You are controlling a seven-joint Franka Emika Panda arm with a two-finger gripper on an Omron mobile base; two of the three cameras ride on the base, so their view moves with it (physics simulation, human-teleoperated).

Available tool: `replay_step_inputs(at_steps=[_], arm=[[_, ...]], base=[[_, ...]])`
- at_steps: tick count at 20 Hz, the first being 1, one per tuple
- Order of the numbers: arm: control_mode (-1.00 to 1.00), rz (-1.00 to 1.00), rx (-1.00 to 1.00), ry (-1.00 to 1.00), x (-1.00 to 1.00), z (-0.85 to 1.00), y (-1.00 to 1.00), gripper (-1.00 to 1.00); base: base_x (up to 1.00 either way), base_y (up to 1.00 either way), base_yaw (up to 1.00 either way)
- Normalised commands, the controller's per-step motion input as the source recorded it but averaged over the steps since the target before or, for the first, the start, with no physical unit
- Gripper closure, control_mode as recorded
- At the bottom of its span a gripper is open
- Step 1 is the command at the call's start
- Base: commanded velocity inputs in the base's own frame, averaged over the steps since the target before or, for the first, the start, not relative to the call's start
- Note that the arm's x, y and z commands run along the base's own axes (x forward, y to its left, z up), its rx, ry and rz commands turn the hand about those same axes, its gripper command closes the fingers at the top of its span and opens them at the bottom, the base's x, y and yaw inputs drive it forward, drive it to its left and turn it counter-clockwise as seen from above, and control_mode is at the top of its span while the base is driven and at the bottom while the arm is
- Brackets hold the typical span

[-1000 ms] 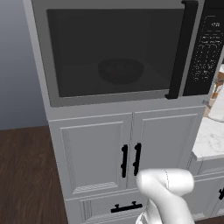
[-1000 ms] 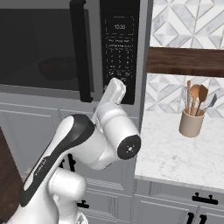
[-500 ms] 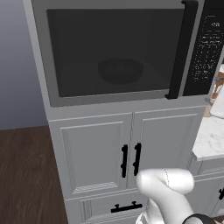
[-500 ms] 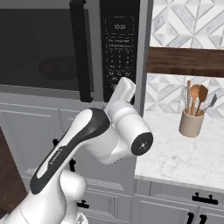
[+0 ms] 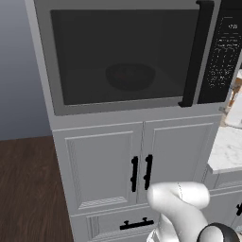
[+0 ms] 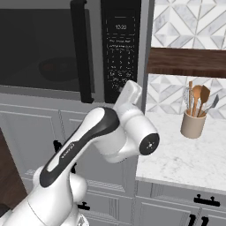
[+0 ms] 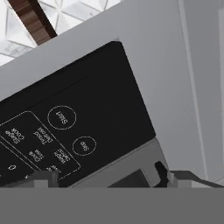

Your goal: Pick the bell pepper from the sink and place it in the bowl. Then pick the bowl and place it in the microwave. Then close the microwave door and press the start button.

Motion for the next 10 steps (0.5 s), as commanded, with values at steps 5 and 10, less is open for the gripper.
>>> replay_step_inputs(at_steps=[5,10], arm=[[-1.0,0.0,0.0,0.0,0.28,-0.1,0.0,-1.0],[-1.0,0.0,0.0,0.0,0.32,-0.09,0.0,-1.0]], base=[[0.0,0.0,0.0],[0.0,0.0,0.0]])
